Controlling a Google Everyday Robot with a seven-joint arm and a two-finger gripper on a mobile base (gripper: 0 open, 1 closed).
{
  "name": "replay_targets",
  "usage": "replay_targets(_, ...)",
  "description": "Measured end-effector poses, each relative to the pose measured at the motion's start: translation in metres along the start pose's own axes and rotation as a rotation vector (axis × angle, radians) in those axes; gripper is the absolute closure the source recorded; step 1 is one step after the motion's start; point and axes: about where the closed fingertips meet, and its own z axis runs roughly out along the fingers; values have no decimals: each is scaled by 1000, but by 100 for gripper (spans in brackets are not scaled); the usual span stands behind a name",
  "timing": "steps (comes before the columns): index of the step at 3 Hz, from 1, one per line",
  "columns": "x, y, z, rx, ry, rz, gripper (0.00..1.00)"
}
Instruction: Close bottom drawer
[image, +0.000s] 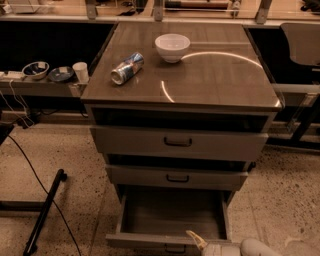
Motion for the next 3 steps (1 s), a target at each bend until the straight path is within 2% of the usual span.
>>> replay_targets(2,9,-10,0,38,-5,-7,0)
replay_targets(3,33,-35,-17,162,-5,-26,0)
